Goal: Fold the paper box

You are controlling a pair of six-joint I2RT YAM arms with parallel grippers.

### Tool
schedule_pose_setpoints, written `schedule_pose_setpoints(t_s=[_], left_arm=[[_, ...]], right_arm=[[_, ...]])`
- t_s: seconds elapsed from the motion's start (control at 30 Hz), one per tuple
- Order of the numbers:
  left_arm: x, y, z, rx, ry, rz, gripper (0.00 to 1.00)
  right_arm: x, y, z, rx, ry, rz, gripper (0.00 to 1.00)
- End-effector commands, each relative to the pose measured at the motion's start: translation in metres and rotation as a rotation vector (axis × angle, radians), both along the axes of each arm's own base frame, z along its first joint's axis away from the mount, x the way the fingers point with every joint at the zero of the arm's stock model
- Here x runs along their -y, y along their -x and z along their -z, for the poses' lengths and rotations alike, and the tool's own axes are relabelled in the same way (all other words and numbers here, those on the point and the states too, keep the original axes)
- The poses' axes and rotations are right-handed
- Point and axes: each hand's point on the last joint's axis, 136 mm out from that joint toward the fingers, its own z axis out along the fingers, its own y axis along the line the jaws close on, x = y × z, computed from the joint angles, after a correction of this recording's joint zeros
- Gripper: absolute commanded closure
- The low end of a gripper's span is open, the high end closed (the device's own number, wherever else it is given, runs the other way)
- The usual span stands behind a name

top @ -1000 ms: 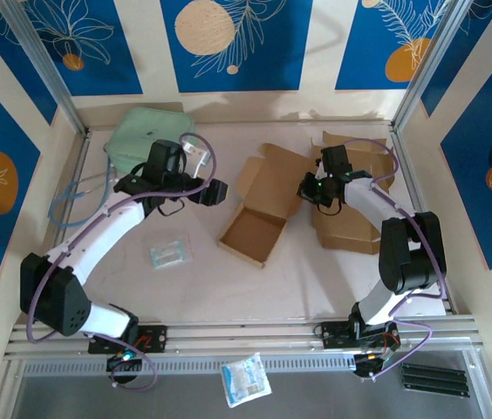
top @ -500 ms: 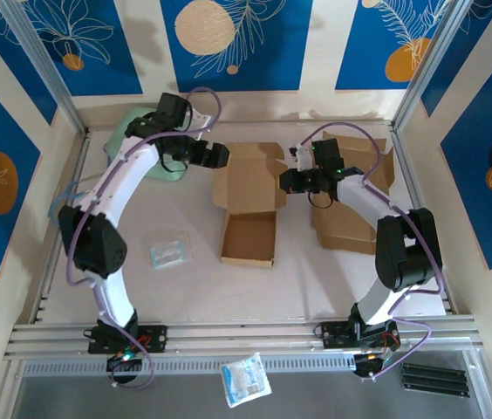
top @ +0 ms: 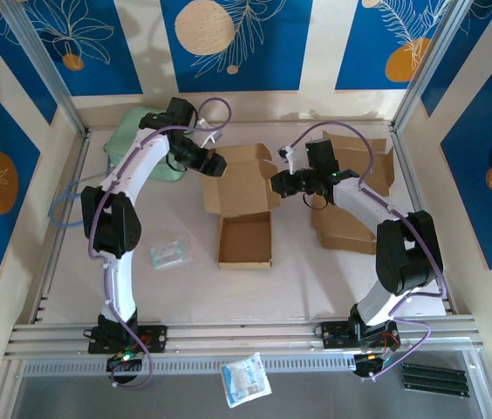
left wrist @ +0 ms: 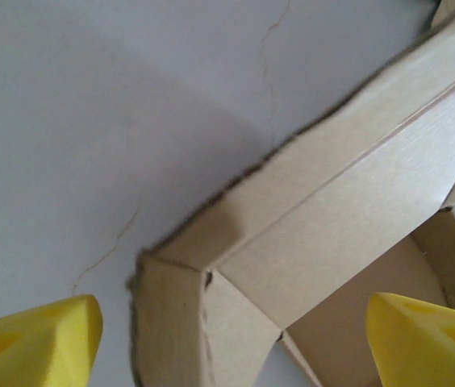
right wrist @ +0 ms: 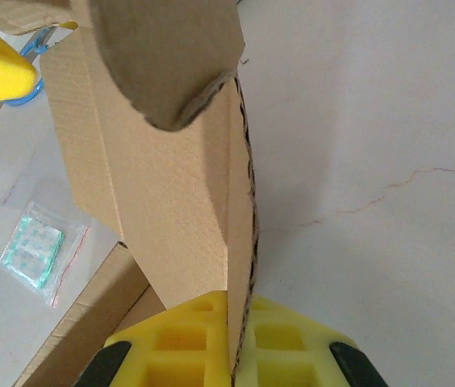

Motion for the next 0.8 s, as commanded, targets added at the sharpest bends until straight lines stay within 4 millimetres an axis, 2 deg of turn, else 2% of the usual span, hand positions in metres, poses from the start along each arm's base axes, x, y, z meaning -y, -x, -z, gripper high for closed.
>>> schedule_pose_setpoints(t_s=[0.0,0.13,0.3,0.5,0.67,0.77], left_arm=[[-0.001,0.011,0.004,-0.026,-0.001,0.097,0.21],[-0.001,0.019,0.010,-0.070,-0.003,0.107,0.32],[-0.006,0.019,0.015,-0.090,-0.027,0.074,0.54],[-0.009,0.011,0.009,-0.079,-0.040,-0.015,0.80],[-0.011,-0.008,-0.003,0.005,-0.051,-0.150,0.93],[-0.005,-0.012,-0.005,0.067,-0.043,-0.169,0.94]], right_arm=[[-0.006,0.000,-0.015,0.056,-0.006,-0.039,1.00],[-0.005,-0.004,-0.013,0.055,0.009,-0.026,1.00],[-0.008,-0.006,-0.010,0.059,0.018,-0.024,1.00],[-0.012,-0.007,-0.011,0.080,0.037,-0.009,0.99],[-0.024,-0.006,-0.009,0.087,0.046,0.007,0.95],[-0.030,-0.003,-0.007,0.096,0.062,0.012,0.89]])
